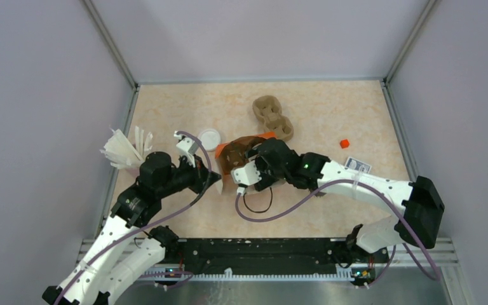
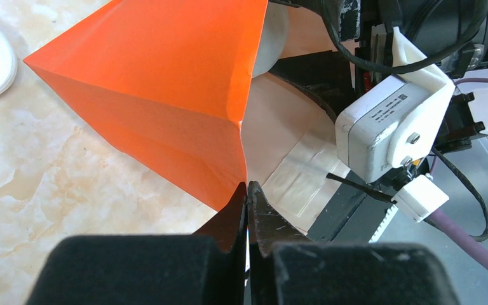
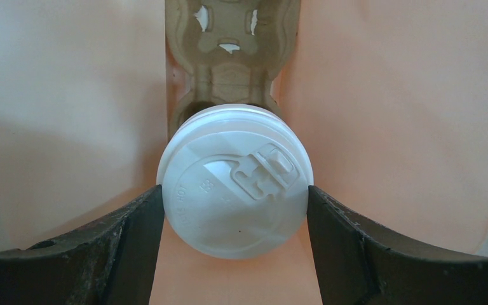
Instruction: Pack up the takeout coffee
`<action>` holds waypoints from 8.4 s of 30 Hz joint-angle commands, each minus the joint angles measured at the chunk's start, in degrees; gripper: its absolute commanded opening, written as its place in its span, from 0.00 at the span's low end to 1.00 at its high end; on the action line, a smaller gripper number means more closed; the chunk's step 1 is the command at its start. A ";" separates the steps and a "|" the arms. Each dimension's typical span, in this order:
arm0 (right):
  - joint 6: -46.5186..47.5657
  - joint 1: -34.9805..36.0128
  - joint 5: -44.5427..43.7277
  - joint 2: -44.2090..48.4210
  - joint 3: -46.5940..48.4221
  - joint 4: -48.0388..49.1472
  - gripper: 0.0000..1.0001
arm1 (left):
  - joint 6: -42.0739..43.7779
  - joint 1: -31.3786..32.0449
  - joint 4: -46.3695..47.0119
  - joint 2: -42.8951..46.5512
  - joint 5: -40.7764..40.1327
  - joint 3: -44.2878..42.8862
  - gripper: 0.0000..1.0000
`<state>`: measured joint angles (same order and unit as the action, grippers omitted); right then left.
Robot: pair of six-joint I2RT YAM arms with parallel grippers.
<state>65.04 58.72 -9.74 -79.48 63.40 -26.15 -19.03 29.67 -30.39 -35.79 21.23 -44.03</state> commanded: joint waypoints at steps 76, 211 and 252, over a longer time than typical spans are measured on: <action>-1.24 -3.43 0.68 -1.23 -7.46 8.48 0.63 | -0.05 -0.06 1.66 -0.24 2.48 0.42 0.00; -18.11 -6.42 9.35 7.89 14.29 -11.83 0.51 | -10.82 -0.05 4.53 -9.40 3.76 -9.45 0.02; -52.08 -12.08 -2.56 19.35 10.12 17.08 0.50 | -19.20 -0.10 -0.69 -15.91 -8.15 -15.62 0.25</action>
<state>21.74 47.07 -9.98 -61.87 73.47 -15.73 -38.06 29.67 -30.17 -51.35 16.67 -56.12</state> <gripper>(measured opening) 0.473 0.204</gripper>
